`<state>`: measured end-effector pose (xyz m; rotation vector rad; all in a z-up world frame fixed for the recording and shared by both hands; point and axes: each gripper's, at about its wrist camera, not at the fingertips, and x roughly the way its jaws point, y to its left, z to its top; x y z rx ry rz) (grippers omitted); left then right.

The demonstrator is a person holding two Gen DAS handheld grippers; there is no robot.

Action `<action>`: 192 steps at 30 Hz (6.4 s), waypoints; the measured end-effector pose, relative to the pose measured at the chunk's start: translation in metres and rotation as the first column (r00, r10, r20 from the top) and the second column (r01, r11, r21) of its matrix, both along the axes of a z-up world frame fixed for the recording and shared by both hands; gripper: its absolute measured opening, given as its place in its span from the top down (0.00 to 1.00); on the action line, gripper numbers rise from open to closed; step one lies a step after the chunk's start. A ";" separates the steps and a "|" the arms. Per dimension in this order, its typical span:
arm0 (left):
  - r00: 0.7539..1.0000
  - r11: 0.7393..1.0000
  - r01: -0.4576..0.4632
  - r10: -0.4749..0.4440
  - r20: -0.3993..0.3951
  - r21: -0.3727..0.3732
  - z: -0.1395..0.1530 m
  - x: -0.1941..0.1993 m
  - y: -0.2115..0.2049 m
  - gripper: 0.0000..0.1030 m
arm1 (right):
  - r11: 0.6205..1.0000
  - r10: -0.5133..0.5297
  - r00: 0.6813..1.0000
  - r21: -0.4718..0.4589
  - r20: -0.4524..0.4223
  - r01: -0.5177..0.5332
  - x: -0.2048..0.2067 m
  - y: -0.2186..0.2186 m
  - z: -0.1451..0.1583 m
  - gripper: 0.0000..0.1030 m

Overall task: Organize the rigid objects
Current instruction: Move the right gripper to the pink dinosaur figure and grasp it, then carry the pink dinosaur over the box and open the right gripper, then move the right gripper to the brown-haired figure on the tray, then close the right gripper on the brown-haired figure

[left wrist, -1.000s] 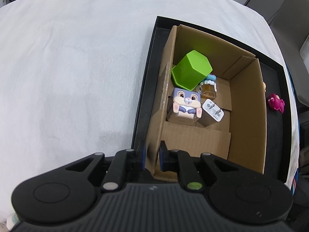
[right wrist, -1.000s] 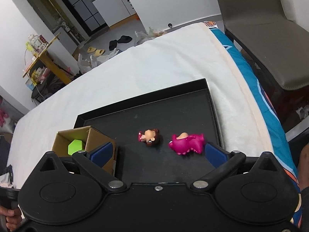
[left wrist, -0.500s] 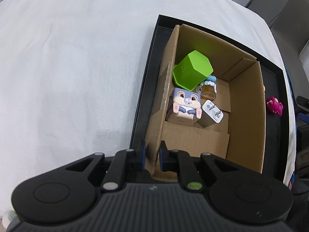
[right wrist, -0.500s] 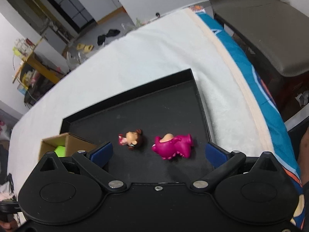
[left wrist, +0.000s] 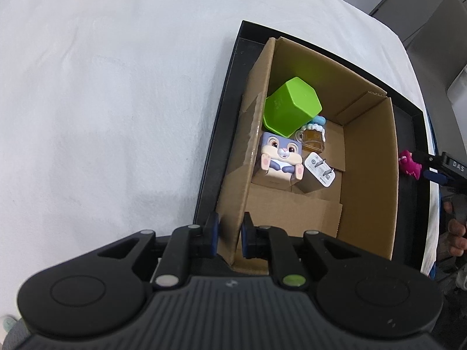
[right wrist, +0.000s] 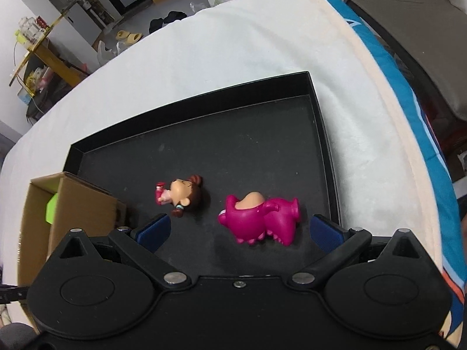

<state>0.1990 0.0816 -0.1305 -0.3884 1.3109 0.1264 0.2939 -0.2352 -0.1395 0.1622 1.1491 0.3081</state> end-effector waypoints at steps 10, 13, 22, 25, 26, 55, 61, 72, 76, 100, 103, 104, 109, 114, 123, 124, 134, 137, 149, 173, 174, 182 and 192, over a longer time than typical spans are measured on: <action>1.000 1.000 0.000 0.000 -0.004 0.011 0.001 0.001 -0.002 0.88 | 0.993 0.053 0.998 -0.107 0.037 -0.049 0.002 0.014 -0.019 0.09; 1.000 1.000 0.005 -0.005 -0.006 0.019 0.001 0.001 -0.003 0.88 | 0.977 0.083 0.994 -0.200 0.065 -0.069 -0.001 0.024 -0.025 0.12; 1.000 0.999 0.009 -0.009 -0.010 0.030 -0.001 0.002 -0.005 0.87 | 0.947 0.124 0.982 -0.311 0.140 -0.076 -0.013 0.039 -0.026 0.24; 1.000 0.999 0.007 -0.007 -0.012 0.035 -0.002 0.002 -0.006 0.87 | 0.946 0.140 0.978 -0.313 0.155 -0.086 -0.018 0.042 -0.021 0.35; 1.000 0.999 0.007 -0.007 -0.012 0.036 -0.002 0.002 -0.006 0.87 | 0.943 0.144 0.978 -0.321 0.154 -0.088 -0.021 0.042 -0.019 0.35; 1.000 0.998 0.003 -0.001 -0.025 0.060 0.000 0.002 -0.009 0.88 | 0.971 0.195 0.954 -0.178 0.226 -0.156 -0.040 0.052 0.056 0.35; 0.999 0.999 0.010 -0.008 -0.037 0.050 -0.001 0.003 -0.008 0.88 | 0.972 0.213 0.942 -0.150 0.259 -0.179 -0.044 0.064 0.071 0.35; 0.997 0.998 0.049 -0.047 -0.058 0.043 0.002 0.003 -0.014 0.88 | 0.967 0.250 0.915 -0.120 0.316 -0.222 -0.057 0.090 0.091 0.35; 0.997 0.998 0.046 -0.044 -0.056 0.041 0.002 0.002 -0.013 0.88 | 0.960 0.279 0.901 -0.101 0.332 -0.260 -0.062 0.104 0.095 0.35; 0.998 0.997 0.055 -0.053 -0.047 0.047 0.003 0.001 -0.013 0.88 | 0.934 0.348 0.854 -0.063 0.386 -0.353 -0.080 0.158 0.070 0.34; 0.998 0.998 0.047 -0.045 -0.048 0.041 0.001 0.001 -0.012 0.88 | 0.934 0.353 0.836 -0.108 0.421 -0.340 -0.082 0.159 0.067 0.30; 0.998 0.998 0.048 -0.046 -0.048 0.039 0.001 0.001 -0.011 0.89 | 0.932 0.359 0.833 -0.120 0.422 -0.341 -0.083 0.161 0.065 0.25; 0.998 0.998 0.051 -0.049 -0.047 0.043 0.002 0.002 -0.012 0.89 | 0.936 0.349 0.843 -0.118 0.409 -0.330 -0.082 0.154 0.067 0.24; 0.998 0.998 0.044 -0.042 -0.045 0.045 0.003 0.001 -0.013 0.89 | 0.945 0.321 0.880 -0.056 0.350 -0.322 -0.077 0.141 0.073 0.24; 0.998 0.997 0.043 -0.040 -0.045 0.057 0.004 0.001 -0.013 0.89 | 0.951 0.292 0.920 0.022 0.261 -0.308 -0.073 0.121 0.087 0.15; 0.998 0.997 0.044 -0.042 -0.044 0.059 0.003 0.001 -0.013 0.89 | 0.952 0.288 0.923 0.033 0.254 -0.306 -0.072 0.118 0.088 0.14; 0.999 0.997 0.038 -0.035 -0.039 0.068 0.008 0.000 -0.013 0.89 | 0.954 0.214 0.956 0.166 0.201 -0.248 -0.060 0.087 0.097 0.08; 0.999 0.997 0.031 -0.029 -0.035 0.067 0.009 -0.001 -0.013 0.89 | 0.957 0.195 0.962 0.179 0.190 -0.229 -0.057 0.079 0.095 0.07; 1.000 0.998 0.023 -0.022 -0.020 0.055 0.011 -0.006 -0.011 0.89 | 0.975 0.066 0.989 0.203 0.132 -0.092 -0.039 0.039 0.061 0.07; 0.999 0.998 0.031 -0.030 -0.025 0.063 0.010 -0.006 -0.012 0.89 | 0.973 -0.072 0.997 0.221 0.020 0.066 0.002 0.045 -0.021 0.36; 0.999 0.998 0.030 -0.029 -0.026 0.062 0.010 -0.006 -0.012 0.89 | 0.973 -0.072 0.997 0.220 0.029 0.064 0.003 0.046 -0.022 0.36; 0.999 0.998 0.026 -0.025 -0.031 0.060 0.006 -0.006 -0.012 0.89 | 0.983 -0.066 0.997 0.174 0.047 0.057 0.006 0.049 -0.027 0.58; 0.999 0.997 0.026 -0.023 -0.037 0.068 0.004 -0.004 -0.014 0.89 | 0.984 -0.041 0.998 0.174 0.041 0.033 -0.009 0.043 -0.007 0.59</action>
